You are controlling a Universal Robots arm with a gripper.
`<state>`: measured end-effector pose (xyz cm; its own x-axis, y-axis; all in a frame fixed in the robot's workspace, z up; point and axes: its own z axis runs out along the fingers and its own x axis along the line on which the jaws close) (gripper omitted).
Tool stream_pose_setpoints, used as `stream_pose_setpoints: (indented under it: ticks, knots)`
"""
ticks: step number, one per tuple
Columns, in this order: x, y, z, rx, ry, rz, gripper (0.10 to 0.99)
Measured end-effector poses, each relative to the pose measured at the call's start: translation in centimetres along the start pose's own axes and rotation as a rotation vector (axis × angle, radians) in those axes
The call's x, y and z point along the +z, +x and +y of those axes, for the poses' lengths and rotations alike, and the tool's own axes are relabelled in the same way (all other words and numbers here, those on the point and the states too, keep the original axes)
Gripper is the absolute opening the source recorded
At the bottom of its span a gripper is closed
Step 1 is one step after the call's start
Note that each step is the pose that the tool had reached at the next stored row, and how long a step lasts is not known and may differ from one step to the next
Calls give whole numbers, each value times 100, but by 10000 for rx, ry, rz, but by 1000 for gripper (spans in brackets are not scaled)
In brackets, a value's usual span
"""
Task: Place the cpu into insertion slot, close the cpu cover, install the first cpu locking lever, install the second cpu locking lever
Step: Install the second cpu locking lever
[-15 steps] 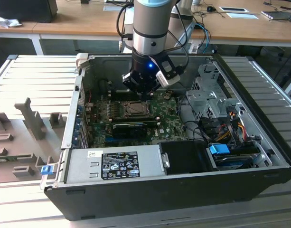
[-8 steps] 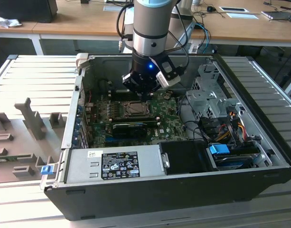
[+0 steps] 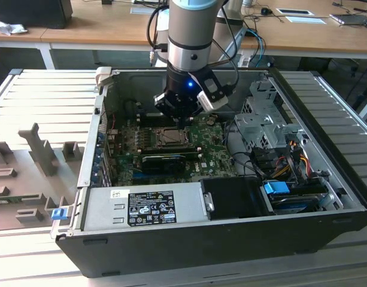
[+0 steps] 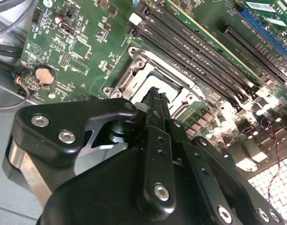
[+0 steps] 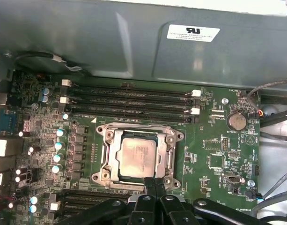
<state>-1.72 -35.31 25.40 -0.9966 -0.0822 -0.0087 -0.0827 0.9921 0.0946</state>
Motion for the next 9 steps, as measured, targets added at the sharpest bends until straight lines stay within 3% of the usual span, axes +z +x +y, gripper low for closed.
stream_pose_setpoints:
  ticks: [9]
  knots:
    - [13,30,-87,1,-3,-3,106]
